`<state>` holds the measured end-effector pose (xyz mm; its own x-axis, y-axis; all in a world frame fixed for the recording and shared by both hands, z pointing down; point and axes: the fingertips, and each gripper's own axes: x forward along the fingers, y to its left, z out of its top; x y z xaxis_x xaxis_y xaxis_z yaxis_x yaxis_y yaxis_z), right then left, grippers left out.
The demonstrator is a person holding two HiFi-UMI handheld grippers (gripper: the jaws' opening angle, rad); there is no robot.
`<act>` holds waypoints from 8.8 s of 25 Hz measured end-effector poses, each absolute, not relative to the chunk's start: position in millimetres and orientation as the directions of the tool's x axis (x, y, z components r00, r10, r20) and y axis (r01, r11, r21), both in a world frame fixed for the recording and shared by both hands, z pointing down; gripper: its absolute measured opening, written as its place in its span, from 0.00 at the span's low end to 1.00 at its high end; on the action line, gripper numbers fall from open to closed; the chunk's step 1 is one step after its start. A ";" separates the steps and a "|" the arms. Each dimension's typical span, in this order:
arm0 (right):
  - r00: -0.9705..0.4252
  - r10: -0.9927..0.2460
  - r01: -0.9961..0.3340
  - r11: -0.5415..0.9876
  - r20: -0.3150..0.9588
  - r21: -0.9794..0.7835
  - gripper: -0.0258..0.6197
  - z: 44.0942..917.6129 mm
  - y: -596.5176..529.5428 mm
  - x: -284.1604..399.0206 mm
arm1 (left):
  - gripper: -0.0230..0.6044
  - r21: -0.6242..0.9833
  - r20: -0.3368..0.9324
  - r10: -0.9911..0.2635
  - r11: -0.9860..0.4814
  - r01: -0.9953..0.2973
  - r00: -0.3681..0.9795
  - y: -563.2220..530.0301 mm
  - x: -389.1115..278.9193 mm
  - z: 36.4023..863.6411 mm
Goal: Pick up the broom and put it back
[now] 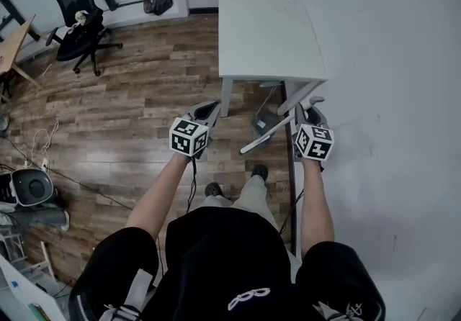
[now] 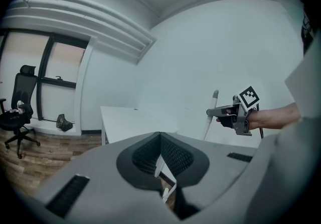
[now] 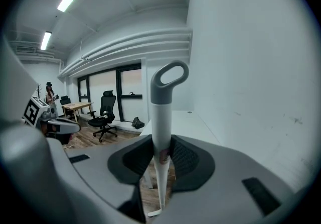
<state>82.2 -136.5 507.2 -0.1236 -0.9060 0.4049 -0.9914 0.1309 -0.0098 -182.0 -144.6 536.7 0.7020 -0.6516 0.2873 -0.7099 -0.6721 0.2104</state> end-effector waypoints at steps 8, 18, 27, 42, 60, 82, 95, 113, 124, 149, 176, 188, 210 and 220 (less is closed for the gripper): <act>-0.102 -0.900 -0.994 0.109 0.423 -0.009 0.22 522.2 -110.1 78.9 | 0.06 0.206 0.286 -0.638 -0.688 -0.696 0.715 -130.4 -179.1 543.0; -0.068 -0.894 -0.997 0.071 0.444 -0.009 0.22 534.0 -90.8 82.4 | 0.06 0.204 0.295 -0.633 -0.690 -0.694 0.716 -124.1 -183.1 549.3; -0.026 -0.898 -1.000 0.021 0.438 -0.017 0.22 533.3 -86.0 106.4 | 0.05 0.204 0.304 -0.598 -0.720 -0.664 0.742 -125.5 -159.8 551.7; -0.009 -0.882 -1.000 0.003 0.472 -0.015 0.22 554.1 -120.3 170.6 | 0.05 0.193 0.342 -0.567 -0.738 -0.647 0.749 -160.0 -96.2 566.0; -0.006 -0.847 -1.000 -0.005 0.532 -0.019 0.22 590.5 -207.2 241.7 | 0.05 0.216 0.390 -0.570 -0.707 -0.673 0.723 -239.0 -38.8 589.5; 0.003 -0.782 -1.000 -0.020 0.623 -0.020 0.22 669.5 -309.8 296.6 | 0.06 0.234 0.451 -0.557 -0.680 -0.694 0.698 -315.7 24.7 635.5; -0.026 -0.739 -0.998 -0.017 0.673 -0.057 0.22 699.0 -334.7 302.0 | 0.05 0.249 0.466 -0.559 -0.661 -0.708 0.686 -338.2 43.5 648.4; -0.052 -0.686 -0.999 0.036 0.726 -0.038 0.22 742.4 -392.5 307.7 | 0.05 0.258 0.474 -0.581 -0.627 -0.735 0.662 -375.7 48.5 654.1; -0.066 -0.677 -0.998 0.057 0.733 -0.037 0.24 748.3 -424.6 312.2 | 0.06 0.254 0.480 -0.611 -0.590 -0.766 0.629 -387.0 36.9 653.8; -0.027 -0.653 -0.998 -0.025 0.757 -0.058 0.33 742.9 -372.6 309.3 | 0.05 0.239 0.456 -0.633 -0.590 -0.771 0.626 -366.3 12.0 633.7; 0.002 -0.885 -0.998 -0.029 0.466 -0.052 0.08 556.5 -196.7 177.2 | 0.05 0.197 0.312 -0.642 -0.677 -0.709 0.700 -218.9 -91.1 530.9; -0.051 -0.918 -0.996 0.019 0.393 -0.084 0.08 527.9 -96.6 121.5 | 0.06 0.138 0.309 -0.678 -0.662 -0.737 0.667 -143.6 -115.0 516.5; -0.137 -0.925 -0.989 0.111 0.354 -0.094 0.08 490.2 -35.3 124.7 | 0.06 0.138 0.297 -0.745 -0.585 -0.799 0.597 -74.0 -98.4 483.4; -0.190 -0.911 -0.982 0.178 0.366 -0.067 0.08 485.9 -22.5 132.3 | 0.05 0.133 0.283 -0.760 -0.572 -0.809 0.585 -54.7 -76.6 473.5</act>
